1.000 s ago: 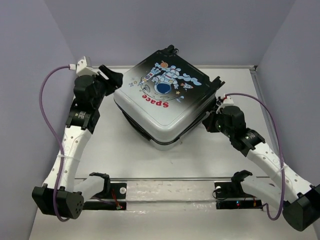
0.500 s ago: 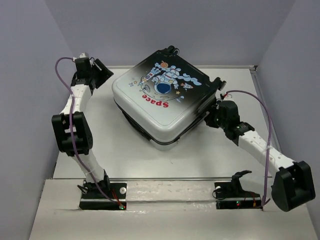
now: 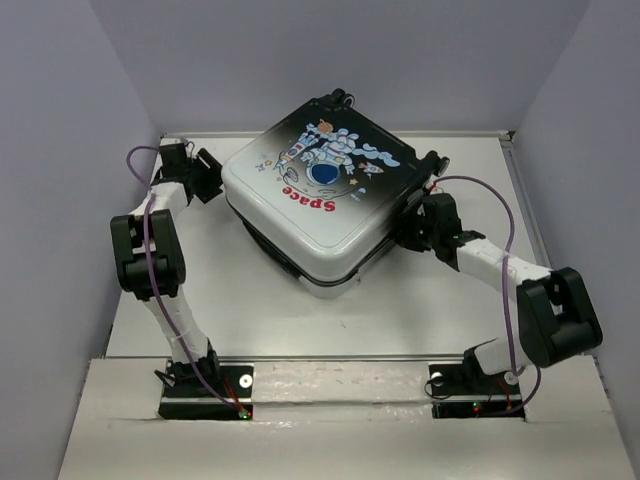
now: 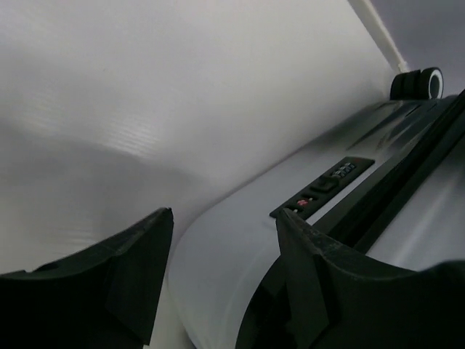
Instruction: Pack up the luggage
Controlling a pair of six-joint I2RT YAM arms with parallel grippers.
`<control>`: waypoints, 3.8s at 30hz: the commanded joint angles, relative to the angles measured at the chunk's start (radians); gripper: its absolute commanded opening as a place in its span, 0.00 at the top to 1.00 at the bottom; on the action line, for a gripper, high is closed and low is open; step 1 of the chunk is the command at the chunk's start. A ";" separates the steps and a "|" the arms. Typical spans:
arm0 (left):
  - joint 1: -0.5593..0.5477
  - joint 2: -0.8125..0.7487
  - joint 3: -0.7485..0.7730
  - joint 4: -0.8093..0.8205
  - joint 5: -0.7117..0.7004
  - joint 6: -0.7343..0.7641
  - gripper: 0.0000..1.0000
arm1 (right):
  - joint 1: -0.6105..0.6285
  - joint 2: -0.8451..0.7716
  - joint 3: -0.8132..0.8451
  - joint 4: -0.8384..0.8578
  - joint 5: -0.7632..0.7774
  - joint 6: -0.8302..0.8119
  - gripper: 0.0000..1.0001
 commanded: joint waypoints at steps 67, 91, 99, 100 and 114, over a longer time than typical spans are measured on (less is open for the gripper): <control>-0.685 -0.943 -0.839 0.224 -0.181 -0.202 0.88 | 0.156 0.007 -0.391 1.131 -0.358 -0.309 0.63; -0.722 -0.817 -0.756 0.399 -0.184 -0.267 0.89 | 0.576 -0.423 -0.526 0.592 -0.040 -0.151 0.93; -0.770 -0.767 -0.710 0.430 -0.219 -0.279 0.89 | 0.934 -0.190 -0.327 0.537 0.240 -0.091 0.93; -0.777 -0.761 -0.710 0.431 -0.219 -0.281 0.89 | 0.934 -0.111 -0.274 0.568 0.257 -0.071 0.93; -0.665 -1.004 -0.590 -0.129 -0.371 0.015 0.24 | 0.954 0.007 -0.249 0.710 0.773 0.182 0.93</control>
